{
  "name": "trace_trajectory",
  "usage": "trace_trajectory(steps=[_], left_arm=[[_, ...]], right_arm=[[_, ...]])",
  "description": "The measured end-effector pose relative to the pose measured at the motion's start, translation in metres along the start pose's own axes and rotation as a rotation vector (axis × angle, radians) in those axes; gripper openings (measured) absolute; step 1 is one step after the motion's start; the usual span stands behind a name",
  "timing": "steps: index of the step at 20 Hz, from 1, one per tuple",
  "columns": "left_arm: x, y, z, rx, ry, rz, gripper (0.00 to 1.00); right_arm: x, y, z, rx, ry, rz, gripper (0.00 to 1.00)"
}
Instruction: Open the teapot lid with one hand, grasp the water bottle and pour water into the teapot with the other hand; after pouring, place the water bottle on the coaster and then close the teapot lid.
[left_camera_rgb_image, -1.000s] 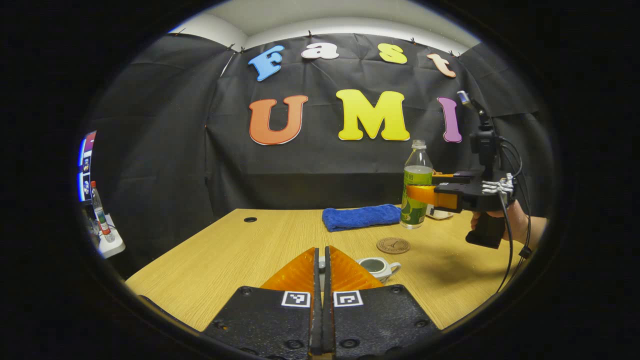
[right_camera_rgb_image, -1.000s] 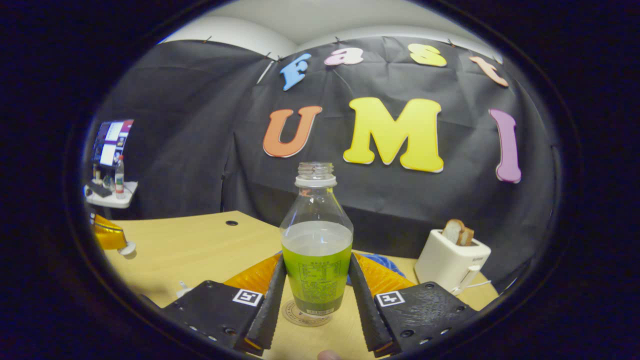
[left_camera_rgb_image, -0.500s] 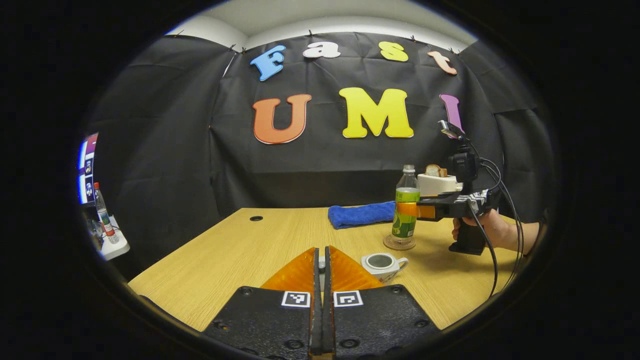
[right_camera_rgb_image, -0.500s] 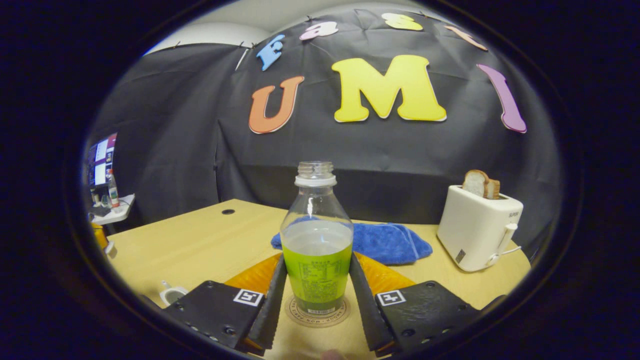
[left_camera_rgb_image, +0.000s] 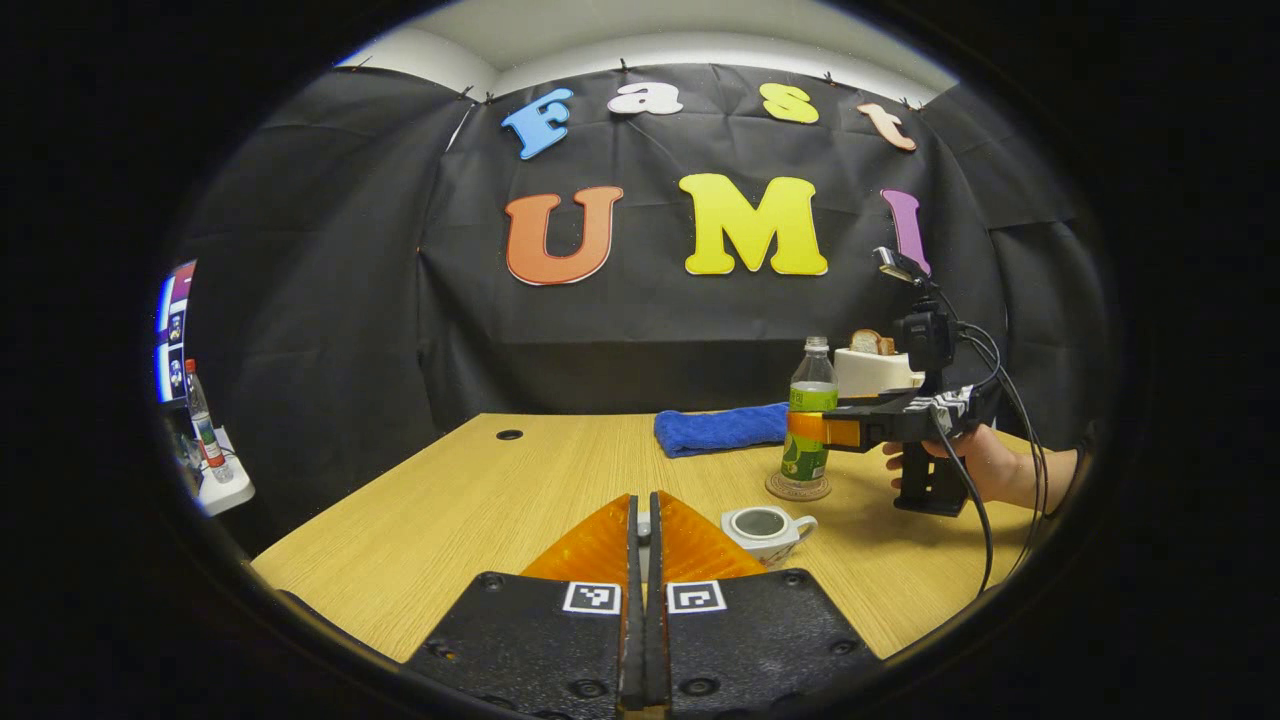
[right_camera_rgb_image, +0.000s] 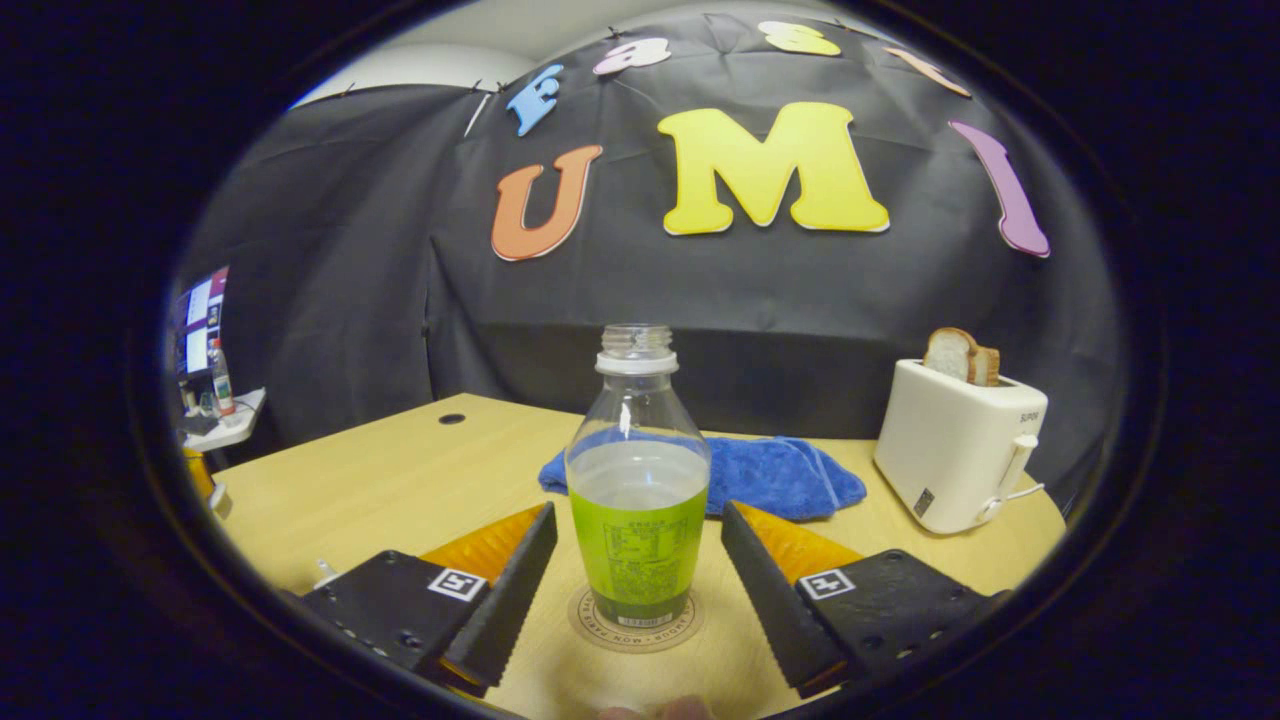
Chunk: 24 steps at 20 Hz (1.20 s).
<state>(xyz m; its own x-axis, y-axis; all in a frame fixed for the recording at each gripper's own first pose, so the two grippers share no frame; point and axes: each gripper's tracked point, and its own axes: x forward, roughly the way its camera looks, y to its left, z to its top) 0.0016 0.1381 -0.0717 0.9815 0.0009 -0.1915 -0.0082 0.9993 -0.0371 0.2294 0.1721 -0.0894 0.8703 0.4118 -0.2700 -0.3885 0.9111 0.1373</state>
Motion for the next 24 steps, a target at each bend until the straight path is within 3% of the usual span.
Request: trace_trajectory(steps=[5, 12, 19, 24], left_arm=[[0.015, -0.024, 0.009, 0.002, -0.030, -0.053, 0.03], [0.054, -0.070, -0.001, 0.002, -0.015, -0.125, 0.03], [0.076, -0.097, -0.020, 0.057, 0.014, -0.136, 0.03], [0.083, -0.092, -0.028, 0.047, 0.033, -0.115, 0.03]], right_arm=[[-0.050, -0.012, 0.007, 0.034, -0.017, -0.020, 0.97], [-0.145, -0.061, 0.006, -0.072, -0.138, -0.199, 0.95], [-0.195, -0.071, -0.015, -0.130, -0.175, -0.265, 0.95], [-0.203, -0.080, -0.017, -0.096, -0.180, -0.282, 0.95]])
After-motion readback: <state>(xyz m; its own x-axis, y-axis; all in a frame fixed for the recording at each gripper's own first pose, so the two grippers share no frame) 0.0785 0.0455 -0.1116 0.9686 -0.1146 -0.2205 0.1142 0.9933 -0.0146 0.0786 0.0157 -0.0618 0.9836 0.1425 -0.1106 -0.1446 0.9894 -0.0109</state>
